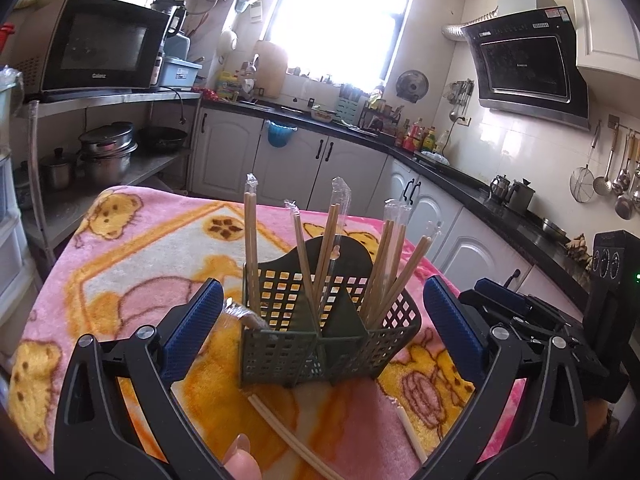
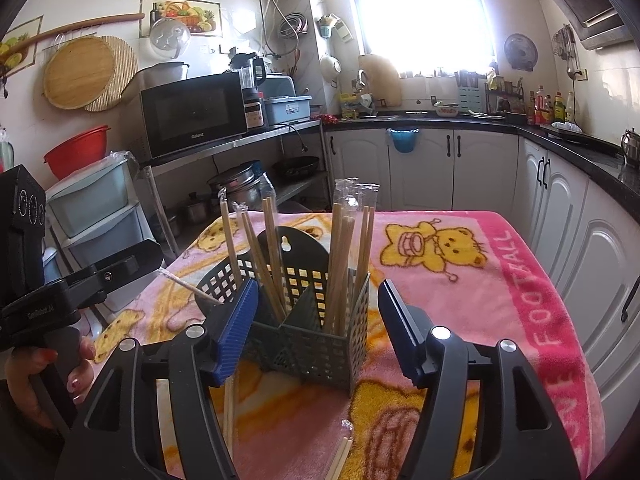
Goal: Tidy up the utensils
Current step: 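Move both grippers back down toward the last chopsticks beside the caddy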
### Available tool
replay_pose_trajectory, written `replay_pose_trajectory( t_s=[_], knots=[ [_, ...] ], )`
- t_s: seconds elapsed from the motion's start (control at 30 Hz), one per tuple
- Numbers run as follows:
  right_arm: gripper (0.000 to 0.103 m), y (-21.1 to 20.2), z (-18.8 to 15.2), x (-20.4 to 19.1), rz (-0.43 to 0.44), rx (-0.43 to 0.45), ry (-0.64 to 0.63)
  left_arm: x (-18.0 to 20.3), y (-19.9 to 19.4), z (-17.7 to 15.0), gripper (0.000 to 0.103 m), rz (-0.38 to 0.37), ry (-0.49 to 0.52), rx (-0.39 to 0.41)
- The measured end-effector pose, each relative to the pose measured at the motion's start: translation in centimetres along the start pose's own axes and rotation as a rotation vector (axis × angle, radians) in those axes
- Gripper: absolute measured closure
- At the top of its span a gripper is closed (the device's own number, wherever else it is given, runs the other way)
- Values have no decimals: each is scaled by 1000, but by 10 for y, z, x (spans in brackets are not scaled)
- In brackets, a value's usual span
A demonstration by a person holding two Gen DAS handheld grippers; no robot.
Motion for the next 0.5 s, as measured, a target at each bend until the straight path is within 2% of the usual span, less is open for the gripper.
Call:
replay_pose_trajectory(
  t_s=[0.23, 0.5],
  knots=[
    [41, -5, -5, -5, 8, -12, -7, -7, -21, -1, 11, 9, -14, 14],
    [41, -6, -24, -5, 1, -57, -14, -29, -28, -23, 11, 53, -38, -41]
  ],
)
Point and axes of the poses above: each gripper's, at about its wrist camera, not at the fingertips, and y roughly the way its jaws point, x to its right, z to its top, the point moved 9 cm from there along y, roughly the way its jaws point, and after that the axes turned 13 degrees about x, right-handed, at the moved point
